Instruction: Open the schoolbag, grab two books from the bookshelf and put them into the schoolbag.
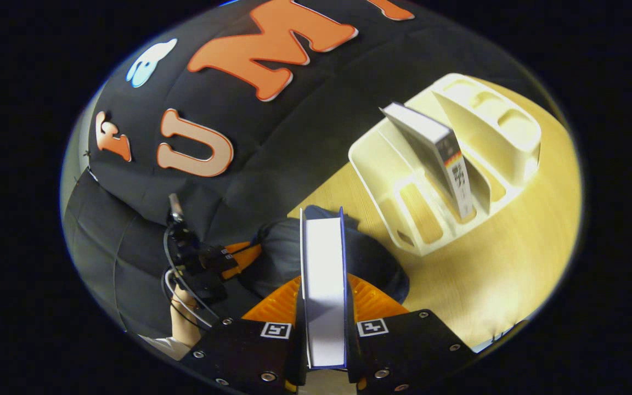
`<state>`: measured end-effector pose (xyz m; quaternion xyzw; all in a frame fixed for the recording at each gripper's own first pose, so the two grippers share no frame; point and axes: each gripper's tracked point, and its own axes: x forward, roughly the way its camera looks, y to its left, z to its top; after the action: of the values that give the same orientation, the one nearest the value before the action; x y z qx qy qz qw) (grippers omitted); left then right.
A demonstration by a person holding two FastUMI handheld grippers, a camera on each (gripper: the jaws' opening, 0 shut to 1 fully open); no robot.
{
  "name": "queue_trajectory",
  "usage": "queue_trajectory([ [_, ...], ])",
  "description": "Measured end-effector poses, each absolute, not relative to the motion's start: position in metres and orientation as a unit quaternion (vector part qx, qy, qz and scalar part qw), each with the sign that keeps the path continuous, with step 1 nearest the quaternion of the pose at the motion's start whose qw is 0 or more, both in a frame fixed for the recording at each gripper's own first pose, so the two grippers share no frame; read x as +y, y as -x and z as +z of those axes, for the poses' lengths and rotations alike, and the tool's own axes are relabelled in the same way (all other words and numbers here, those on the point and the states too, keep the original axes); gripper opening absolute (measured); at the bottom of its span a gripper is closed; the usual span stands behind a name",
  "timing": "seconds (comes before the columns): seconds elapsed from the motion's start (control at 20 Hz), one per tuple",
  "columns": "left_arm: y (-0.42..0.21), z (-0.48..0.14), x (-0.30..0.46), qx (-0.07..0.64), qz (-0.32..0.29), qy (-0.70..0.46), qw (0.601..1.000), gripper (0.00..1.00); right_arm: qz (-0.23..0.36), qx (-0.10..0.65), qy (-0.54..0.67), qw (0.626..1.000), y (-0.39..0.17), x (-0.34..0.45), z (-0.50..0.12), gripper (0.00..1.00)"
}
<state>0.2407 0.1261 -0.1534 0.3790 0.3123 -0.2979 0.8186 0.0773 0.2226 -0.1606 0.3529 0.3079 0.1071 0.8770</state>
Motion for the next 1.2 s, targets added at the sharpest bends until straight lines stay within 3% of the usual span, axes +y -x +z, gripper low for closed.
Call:
queue_trajectory([
  [0.25, -0.231, -0.125, 0.108, 0.28, -0.301, -0.395, 0.821, 0.01, 0.074, 0.282, -0.421, 0.859, -0.083, 0.223, -0.201, 0.29],
  [0.45, -0.219, -0.121, 0.091, 0.285, -0.321, -0.39, 0.815, 0.01, 0.081, 0.266, -0.471, 0.838, -0.107, 0.242, -0.214, 0.29],
  [0.8, -0.206, -0.116, 0.08, 0.285, -0.334, -0.393, 0.808, 0.01, 0.035, 0.239, -0.476, 0.846, -0.168, 0.28, -0.237, 0.29],
  [1.2, -0.21, -0.115, 0.056, 0.289, -0.343, -0.363, 0.817, 0.0, 0.026, 0.275, -0.462, 0.843, -0.2, 0.327, -0.262, 0.31],
])
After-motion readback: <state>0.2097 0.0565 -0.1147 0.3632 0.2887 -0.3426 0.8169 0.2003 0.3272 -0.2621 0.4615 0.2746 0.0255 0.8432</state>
